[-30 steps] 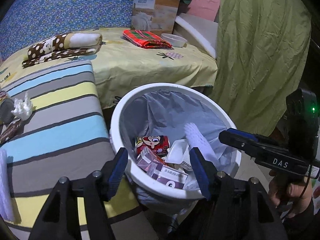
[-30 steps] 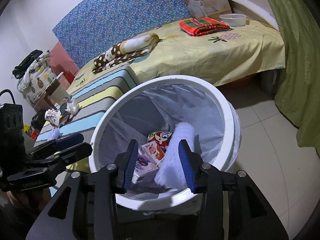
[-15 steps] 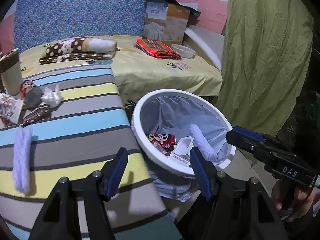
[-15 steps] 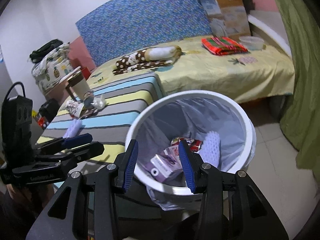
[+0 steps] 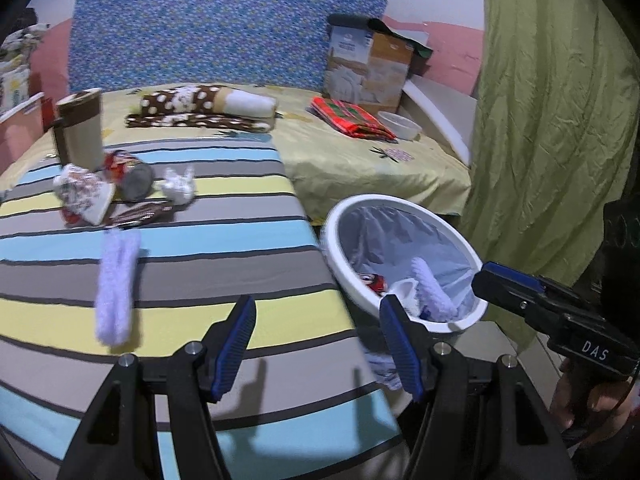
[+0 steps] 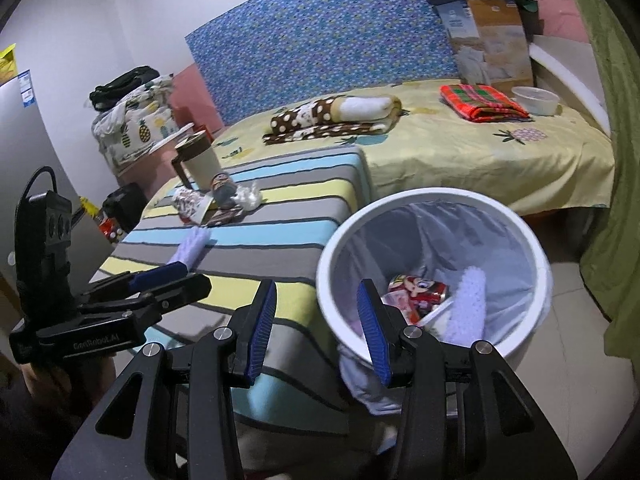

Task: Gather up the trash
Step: 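Grasp the remaining white foam net on the bed with the left tool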

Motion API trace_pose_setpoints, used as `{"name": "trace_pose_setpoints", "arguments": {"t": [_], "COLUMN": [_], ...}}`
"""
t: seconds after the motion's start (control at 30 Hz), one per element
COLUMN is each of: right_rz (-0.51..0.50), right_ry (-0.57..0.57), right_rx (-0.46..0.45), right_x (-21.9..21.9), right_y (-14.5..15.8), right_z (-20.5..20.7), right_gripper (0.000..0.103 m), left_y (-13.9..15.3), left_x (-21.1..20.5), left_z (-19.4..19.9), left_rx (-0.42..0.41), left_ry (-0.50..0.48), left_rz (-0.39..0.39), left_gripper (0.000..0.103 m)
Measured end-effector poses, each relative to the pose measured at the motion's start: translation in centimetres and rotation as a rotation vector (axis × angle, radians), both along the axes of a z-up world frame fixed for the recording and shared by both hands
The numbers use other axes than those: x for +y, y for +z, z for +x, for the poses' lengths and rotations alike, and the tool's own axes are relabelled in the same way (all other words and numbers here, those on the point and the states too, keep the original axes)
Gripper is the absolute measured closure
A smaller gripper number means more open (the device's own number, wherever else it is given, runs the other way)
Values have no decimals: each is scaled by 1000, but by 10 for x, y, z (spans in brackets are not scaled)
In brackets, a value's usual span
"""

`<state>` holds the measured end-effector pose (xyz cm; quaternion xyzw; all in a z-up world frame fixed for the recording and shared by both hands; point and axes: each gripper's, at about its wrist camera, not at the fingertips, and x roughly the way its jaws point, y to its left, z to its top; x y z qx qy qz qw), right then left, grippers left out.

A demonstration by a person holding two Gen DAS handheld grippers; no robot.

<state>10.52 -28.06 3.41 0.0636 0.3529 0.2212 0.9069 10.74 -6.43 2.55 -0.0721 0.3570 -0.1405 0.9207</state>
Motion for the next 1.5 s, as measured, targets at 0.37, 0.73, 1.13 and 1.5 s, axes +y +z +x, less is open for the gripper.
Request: {"name": "trace_pose_setpoints", "arguments": {"t": [0.37,0.73,1.13,1.5], "right_rz": [24,-20,-66,-136], "right_ry": [111,162,210,261], "right_rx": [40,47,19,-30], "right_x": [39,67,83,96], "right_y": [-2,-1,3,6], "right_z": [3,10,34,78], "right_gripper": [59,59,59,47], "left_y": [-6,-21,-57,-58], "left_x": [65,104,108,118], "left_z": [-15,-3,38,37], "left_rx": [-1,21,139,145], "left_ry": [173,275,290,314], "left_rz": [12,30,75,82], "left_gripper": [37,37,58,78]}}
